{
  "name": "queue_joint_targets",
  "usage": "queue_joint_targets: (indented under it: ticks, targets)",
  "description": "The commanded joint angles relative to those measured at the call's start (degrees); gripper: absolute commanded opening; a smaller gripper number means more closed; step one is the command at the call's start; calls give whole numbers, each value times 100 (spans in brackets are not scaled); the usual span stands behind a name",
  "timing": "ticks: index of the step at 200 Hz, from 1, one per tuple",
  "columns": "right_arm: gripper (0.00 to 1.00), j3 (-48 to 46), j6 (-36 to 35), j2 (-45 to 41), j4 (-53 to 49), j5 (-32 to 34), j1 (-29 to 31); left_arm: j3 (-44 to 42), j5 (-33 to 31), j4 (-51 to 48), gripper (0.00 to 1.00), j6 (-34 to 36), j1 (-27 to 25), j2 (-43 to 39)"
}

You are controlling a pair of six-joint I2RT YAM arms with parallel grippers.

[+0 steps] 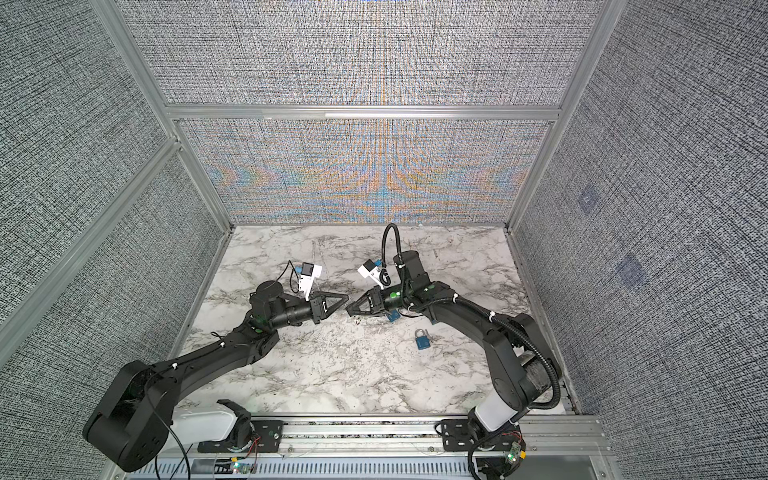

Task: Lock with the key

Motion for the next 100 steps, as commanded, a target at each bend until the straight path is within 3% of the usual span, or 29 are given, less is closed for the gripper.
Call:
queue_joint_targets:
  ticks: [1, 100]
  targets:
    - [0, 88, 391, -22, 1654, -2, -16, -8, 973, -799, 0, 425, -135, -21]
    - [0, 194, 502, -49, 1834, 91, -70, -116, 1137, -660, 0, 286, -358, -197]
